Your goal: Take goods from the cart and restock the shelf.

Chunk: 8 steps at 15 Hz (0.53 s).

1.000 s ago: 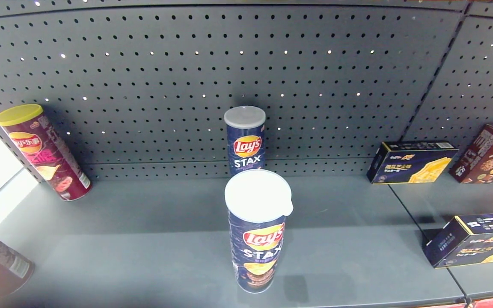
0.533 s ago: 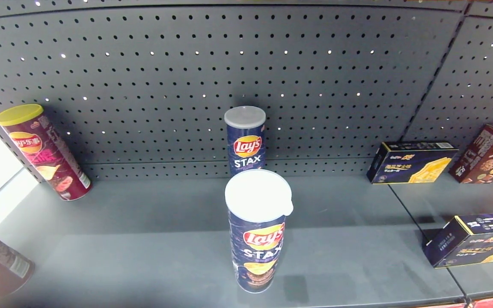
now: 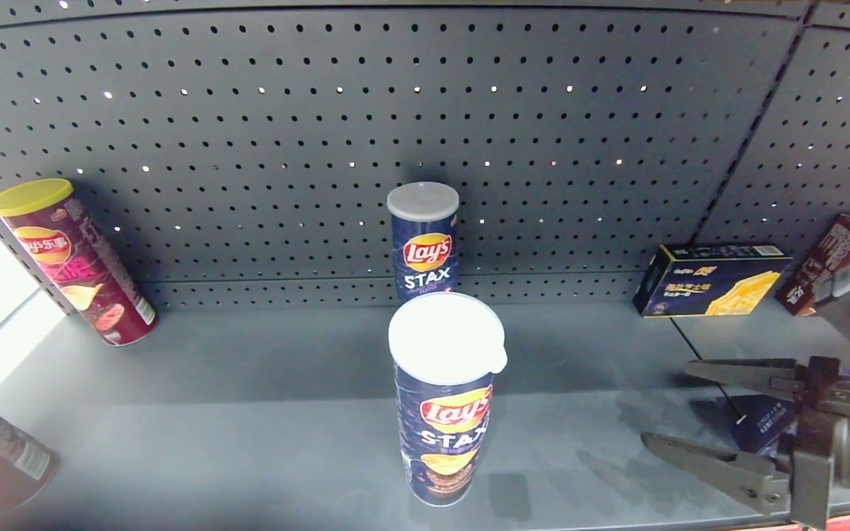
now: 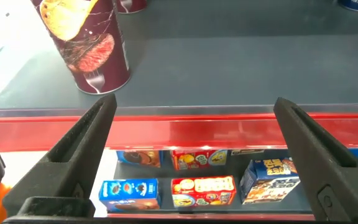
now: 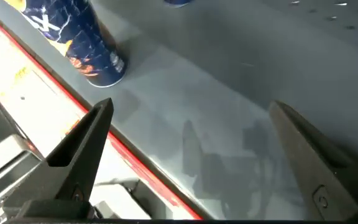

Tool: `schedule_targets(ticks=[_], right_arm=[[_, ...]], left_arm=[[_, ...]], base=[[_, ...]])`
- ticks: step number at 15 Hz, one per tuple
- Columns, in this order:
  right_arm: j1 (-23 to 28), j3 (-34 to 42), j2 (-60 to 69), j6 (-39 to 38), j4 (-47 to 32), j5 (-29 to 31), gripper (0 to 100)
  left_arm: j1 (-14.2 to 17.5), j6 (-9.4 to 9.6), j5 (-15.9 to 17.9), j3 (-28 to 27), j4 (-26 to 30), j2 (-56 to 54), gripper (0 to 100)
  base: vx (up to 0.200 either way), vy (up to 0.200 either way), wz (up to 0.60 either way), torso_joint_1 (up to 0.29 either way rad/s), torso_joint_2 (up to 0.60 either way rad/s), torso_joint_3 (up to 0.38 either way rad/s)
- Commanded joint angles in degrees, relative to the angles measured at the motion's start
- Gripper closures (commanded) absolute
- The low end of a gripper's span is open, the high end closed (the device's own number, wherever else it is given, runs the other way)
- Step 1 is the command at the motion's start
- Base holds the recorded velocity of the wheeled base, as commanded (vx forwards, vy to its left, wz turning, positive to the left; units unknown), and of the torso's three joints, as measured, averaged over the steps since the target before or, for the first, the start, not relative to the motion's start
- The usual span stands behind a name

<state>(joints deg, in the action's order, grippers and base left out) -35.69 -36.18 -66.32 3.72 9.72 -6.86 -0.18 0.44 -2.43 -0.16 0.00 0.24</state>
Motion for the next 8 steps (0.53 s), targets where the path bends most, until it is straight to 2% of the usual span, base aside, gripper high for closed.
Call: schedule_targets(ticks=[1,3,6,7,8], right_arm=[[-3.07,-2.31,-6.37,0.06,0.3,1.5,0],[-4.03,-3.28,-8.13,0.06,0.92,1.59,0],[-4.38,-2.93,-12.78,0.06,7.95,2.03,0],[-4.38,-2.93,-12.78,0.06,7.95,2.03,0],[-6.05,-3.54,-14.98,0.06,8.57,3.52,0]], left_arm=[[0.01,0.0,-0.04,-0.02,0.0,0.2,0],[0.01,0.0,-0.3,-0.02,0.0,0.2,0],[0.01,0.35,-0.39,-0.02,0.0,0.2,0],[0.01,0.35,-0.39,-0.02,0.0,0.2,0],[0.01,0.26,-0.21,-0.02,0.0,0.2,0]], base=[[0.0,0.0,0.0,0.0,0.0,0.0],[0.0,0.0,0.0,0.0,0.0,0.0],[0.0,0.0,0.0,0.0,0.0,0.0],[0.0,0.0,0.0,0.0,0.0,0.0],[0.0,0.0,0.0,0.0,0.0,0.0]])
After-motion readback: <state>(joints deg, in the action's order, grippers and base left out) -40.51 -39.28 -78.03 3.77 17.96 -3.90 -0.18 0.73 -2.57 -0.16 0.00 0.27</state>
